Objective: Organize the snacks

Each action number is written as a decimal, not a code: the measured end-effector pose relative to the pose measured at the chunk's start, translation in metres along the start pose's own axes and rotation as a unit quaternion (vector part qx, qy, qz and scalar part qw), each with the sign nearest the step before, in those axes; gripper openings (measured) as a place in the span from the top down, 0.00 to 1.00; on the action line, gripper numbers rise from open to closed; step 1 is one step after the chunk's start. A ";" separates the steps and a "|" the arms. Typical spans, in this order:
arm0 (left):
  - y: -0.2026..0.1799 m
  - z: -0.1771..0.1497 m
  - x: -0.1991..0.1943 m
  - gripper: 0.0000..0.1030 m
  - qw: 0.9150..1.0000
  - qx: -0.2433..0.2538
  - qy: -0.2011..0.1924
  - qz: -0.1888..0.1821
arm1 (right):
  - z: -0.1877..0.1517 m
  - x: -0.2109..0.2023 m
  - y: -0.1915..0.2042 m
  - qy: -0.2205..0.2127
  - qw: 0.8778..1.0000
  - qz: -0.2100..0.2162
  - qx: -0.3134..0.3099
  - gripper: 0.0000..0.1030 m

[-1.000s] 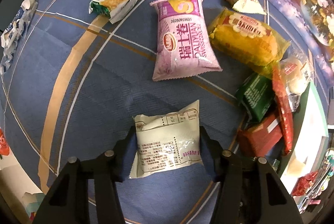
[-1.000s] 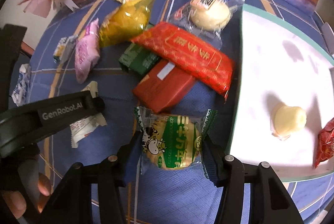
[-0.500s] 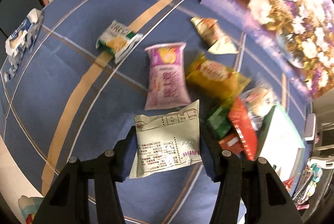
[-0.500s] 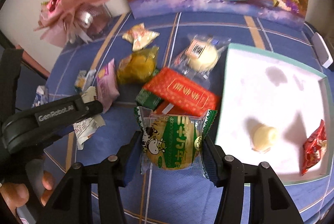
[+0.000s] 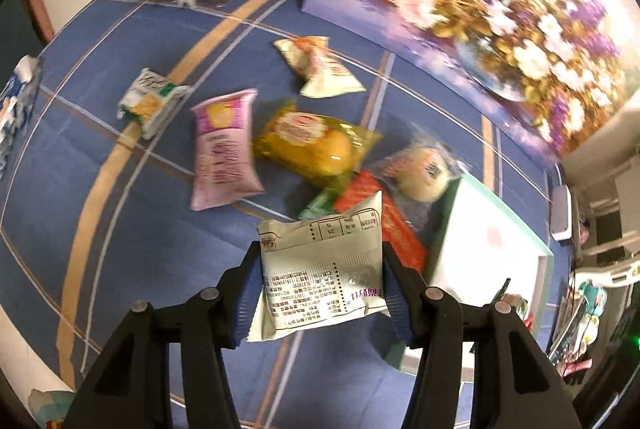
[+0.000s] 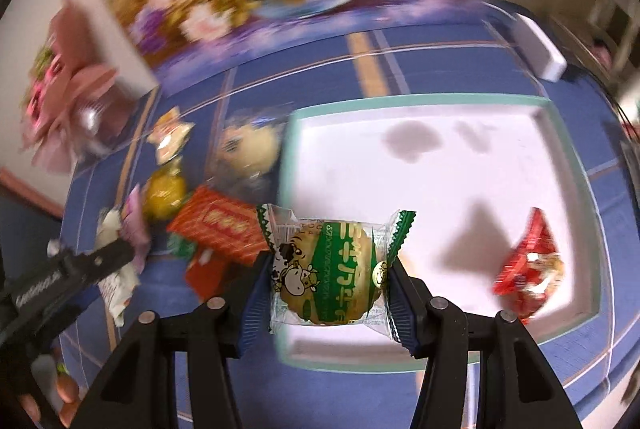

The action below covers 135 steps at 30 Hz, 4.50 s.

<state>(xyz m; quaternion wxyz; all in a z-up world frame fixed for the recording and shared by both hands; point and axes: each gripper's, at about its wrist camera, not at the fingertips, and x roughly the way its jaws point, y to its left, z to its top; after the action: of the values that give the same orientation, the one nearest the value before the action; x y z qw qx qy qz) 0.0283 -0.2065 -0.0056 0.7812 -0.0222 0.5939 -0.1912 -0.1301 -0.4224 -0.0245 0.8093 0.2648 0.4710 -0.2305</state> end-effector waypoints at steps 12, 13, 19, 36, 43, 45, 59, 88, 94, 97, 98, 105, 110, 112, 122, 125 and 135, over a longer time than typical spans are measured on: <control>-0.088 -0.027 0.020 0.44 0.994 0.113 -0.005 0.001 | 0.014 0.000 -0.075 -0.007 0.996 -0.012 0.089 0.44; -0.097 -0.029 0.024 0.44 0.992 0.124 -0.005 0.003 | 0.014 0.001 -0.078 -0.007 0.996 -0.013 0.092 0.44; -0.129 -0.030 0.043 0.44 0.988 0.155 -0.007 0.010 | 0.025 0.003 -0.090 -0.020 0.995 -0.018 0.095 0.44; -0.176 -0.034 0.091 0.44 0.981 0.192 0.011 0.012 | 0.040 0.017 -0.109 -0.022 0.993 -0.046 0.111 0.44; -0.177 -0.032 0.095 0.34 0.984 0.176 0.025 0.008 | 0.039 0.014 -0.109 -0.022 0.992 -0.054 0.115 0.42; -0.175 -0.030 0.090 0.32 0.984 0.174 0.023 0.008 | 0.039 0.014 -0.109 -0.022 0.992 -0.053 0.114 0.42; -0.153 -0.014 0.072 0.21 0.990 0.137 0.014 0.023 | 0.041 0.014 -0.108 -0.021 0.992 -0.064 0.105 0.19; -0.129 -0.008 0.090 0.07 0.992 0.103 0.026 0.072 | 0.039 0.023 -0.109 -0.010 0.992 -0.084 0.095 0.00; -0.124 -0.004 0.077 0.07 0.992 0.102 0.019 0.068 | 0.038 0.013 -0.100 -0.020 0.993 -0.080 0.089 0.00; -0.120 0.002 0.063 0.07 0.993 0.099 0.006 0.062 | 0.039 0.003 -0.089 -0.037 0.994 -0.073 0.075 0.00; -0.118 0.003 0.059 0.07 0.993 0.098 0.003 0.061 | 0.039 -0.001 -0.085 -0.043 0.994 -0.069 0.068 0.00; -0.090 0.016 0.031 0.07 0.995 0.075 -0.015 0.069 | 0.036 -0.017 -0.053 -0.075 0.996 -0.045 0.035 0.00; -0.057 0.025 0.018 0.07 0.993 0.049 -0.028 0.103 | 0.032 -0.010 -0.035 -0.059 0.997 -0.054 0.012 0.00; -0.044 0.027 0.014 0.07 0.991 0.044 -0.034 0.118 | 0.029 -0.005 -0.027 -0.047 0.997 -0.060 0.000 0.00; 0.027 0.032 0.001 0.07 0.988 -0.019 -0.036 0.148 | 0.014 0.007 0.036 -0.029 0.998 -0.022 -0.059 0.00; 0.045 0.033 -0.002 0.07 0.987 -0.038 -0.034 0.153 | 0.008 0.012 0.054 -0.022 0.997 -0.010 -0.073 0.00; 0.085 0.032 -0.005 0.07 0.986 -0.074 -0.020 0.151 | -0.004 0.035 0.090 0.003 0.995 0.010 -0.102 0.00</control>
<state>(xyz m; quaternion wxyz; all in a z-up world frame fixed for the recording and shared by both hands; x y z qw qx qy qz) 0.0801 -0.1320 -0.0145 0.8089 0.0059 0.5874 -0.0263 -0.0613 -0.3564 -0.0380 0.8326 0.1864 0.4921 -0.1727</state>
